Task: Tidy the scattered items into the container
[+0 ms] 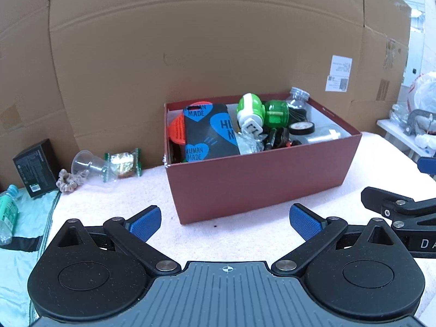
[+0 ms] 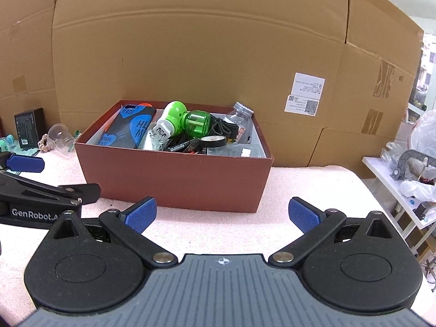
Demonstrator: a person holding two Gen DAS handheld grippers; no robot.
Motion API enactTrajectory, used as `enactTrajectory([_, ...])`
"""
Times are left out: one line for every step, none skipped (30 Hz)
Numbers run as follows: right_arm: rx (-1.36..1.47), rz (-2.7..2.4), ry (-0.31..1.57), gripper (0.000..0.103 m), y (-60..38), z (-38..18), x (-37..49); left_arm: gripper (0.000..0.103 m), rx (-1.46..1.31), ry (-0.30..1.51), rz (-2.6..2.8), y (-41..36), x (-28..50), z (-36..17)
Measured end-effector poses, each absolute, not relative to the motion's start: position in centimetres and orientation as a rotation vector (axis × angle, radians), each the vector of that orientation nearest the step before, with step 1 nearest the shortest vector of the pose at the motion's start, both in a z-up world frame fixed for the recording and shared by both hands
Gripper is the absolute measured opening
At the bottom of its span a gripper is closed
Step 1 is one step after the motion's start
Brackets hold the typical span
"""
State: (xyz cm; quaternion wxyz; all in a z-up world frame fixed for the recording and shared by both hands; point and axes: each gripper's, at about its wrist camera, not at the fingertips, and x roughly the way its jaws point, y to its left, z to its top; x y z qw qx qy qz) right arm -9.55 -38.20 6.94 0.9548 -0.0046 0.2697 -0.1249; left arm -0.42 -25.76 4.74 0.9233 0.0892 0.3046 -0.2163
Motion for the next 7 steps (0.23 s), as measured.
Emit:
enactTrajectory([-0.009, -0.252, 0.549, 0.103, -38.17, 6.93, -9.51, 0.103, 0.185, 0.632, -0.445, -25.79, -0.34, 4.68])
enactTrajectory([-0.009, -0.252, 0.550, 0.103, -38.13, 6.90, -9.47, 0.103, 0.186, 0.637, -0.449, -25.81, -0.25, 4.60])
enactTrajectory([-0.009, -0.253, 0.552, 0.103, -38.09, 6.85, -9.40, 0.103, 0.186, 0.640, -0.452, -25.80, -0.17, 4.54])
enactTrajectory([-0.009, -0.254, 0.554, 0.103, -38.03, 6.81, -9.34, 0.103, 0.186, 0.639, -0.455, -25.77, -0.11, 4.48])
enactTrajectory([-0.010, -0.254, 0.555, 0.103, -38.01, 6.76, -9.29, 0.103, 0.184, 0.636, -0.459, -25.70, -0.08, 4.44])
enactTrajectory([-0.009, -0.254, 0.556, 0.103, -38.01, 6.72, -9.26, 0.103, 0.181, 0.635, -0.462, -25.64, -0.05, 4.42])
enactTrajectory([-0.007, -0.252, 0.557, 0.103, -38.01, 6.69, -9.25, 0.103, 0.178, 0.636, -0.463, -25.60, -0.01, 4.40])
